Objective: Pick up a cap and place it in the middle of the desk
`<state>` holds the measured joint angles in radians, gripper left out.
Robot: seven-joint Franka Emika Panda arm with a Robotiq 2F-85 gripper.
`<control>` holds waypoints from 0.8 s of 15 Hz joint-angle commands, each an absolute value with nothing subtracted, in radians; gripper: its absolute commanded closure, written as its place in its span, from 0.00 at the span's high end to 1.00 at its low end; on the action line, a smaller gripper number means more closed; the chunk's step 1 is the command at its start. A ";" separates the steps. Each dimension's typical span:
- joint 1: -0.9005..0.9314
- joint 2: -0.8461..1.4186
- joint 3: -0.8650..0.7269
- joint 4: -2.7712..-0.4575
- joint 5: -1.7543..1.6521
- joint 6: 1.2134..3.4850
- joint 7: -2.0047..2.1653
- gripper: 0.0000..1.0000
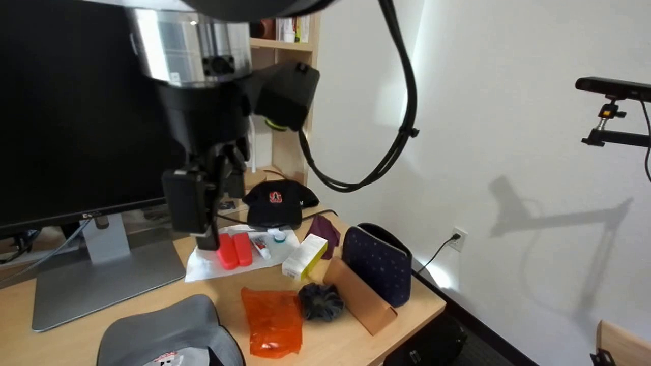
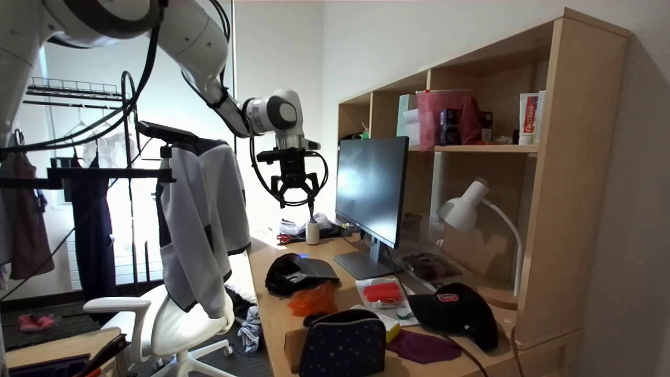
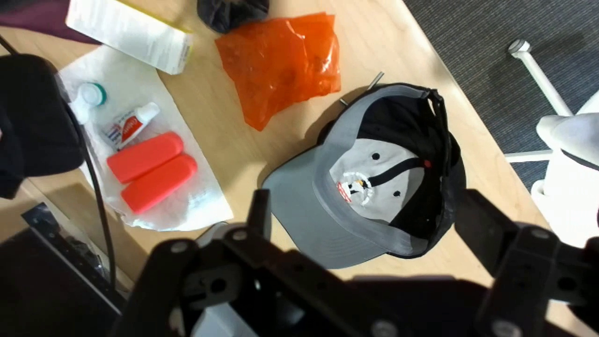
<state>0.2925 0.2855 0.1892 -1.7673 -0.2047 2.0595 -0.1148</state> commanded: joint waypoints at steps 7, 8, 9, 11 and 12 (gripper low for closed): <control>0.147 0.090 0.127 -1.990 -0.085 2.150 -0.101 1.00; 0.139 0.064 0.117 -2.018 -0.086 2.159 -0.079 1.00; 0.131 0.045 0.107 -2.038 -0.089 2.164 -0.066 1.00; 0.117 -0.003 0.091 -2.088 -0.088 2.169 -0.032 1.00; 0.110 -0.027 0.083 -2.112 -0.093 2.168 -0.006 1.00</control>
